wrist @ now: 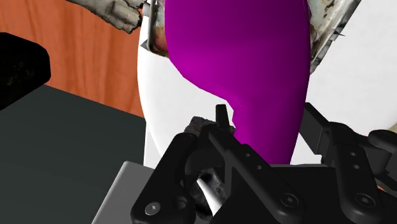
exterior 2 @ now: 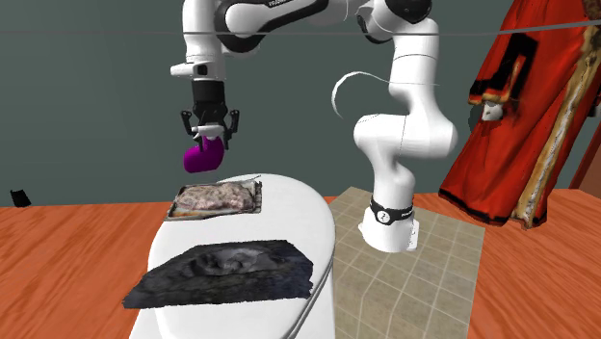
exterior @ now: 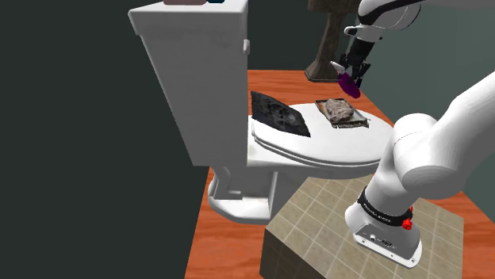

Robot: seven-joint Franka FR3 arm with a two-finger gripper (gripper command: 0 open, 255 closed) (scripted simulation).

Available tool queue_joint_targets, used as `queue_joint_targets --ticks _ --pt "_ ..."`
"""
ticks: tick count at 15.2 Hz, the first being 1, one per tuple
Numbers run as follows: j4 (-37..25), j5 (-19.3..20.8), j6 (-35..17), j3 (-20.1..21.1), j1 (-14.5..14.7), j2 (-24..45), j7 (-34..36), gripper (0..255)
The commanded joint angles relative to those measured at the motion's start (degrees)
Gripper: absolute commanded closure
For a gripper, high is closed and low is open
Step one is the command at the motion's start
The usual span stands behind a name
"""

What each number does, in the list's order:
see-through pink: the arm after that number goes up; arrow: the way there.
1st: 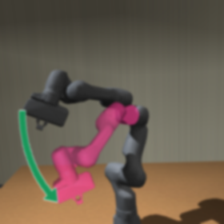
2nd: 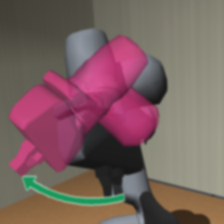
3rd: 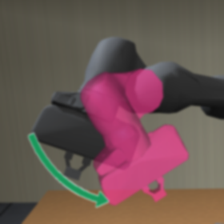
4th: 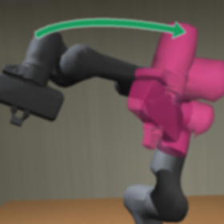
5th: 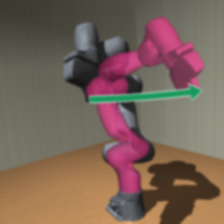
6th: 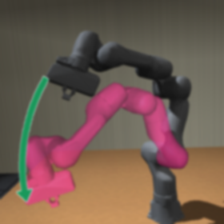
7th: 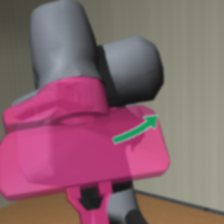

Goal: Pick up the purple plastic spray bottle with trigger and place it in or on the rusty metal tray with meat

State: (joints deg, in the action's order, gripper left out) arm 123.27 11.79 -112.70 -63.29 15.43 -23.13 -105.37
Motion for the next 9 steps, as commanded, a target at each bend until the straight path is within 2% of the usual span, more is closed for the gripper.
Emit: queue_joint_targets --ticks 1,9 --pt "0.21 0.07 -0.6 -1.45 0.1 0.25 -1.33 255" --pt "4.37 -0.99 -6.96 -5.85 2.5 2.65 -3.15 255"
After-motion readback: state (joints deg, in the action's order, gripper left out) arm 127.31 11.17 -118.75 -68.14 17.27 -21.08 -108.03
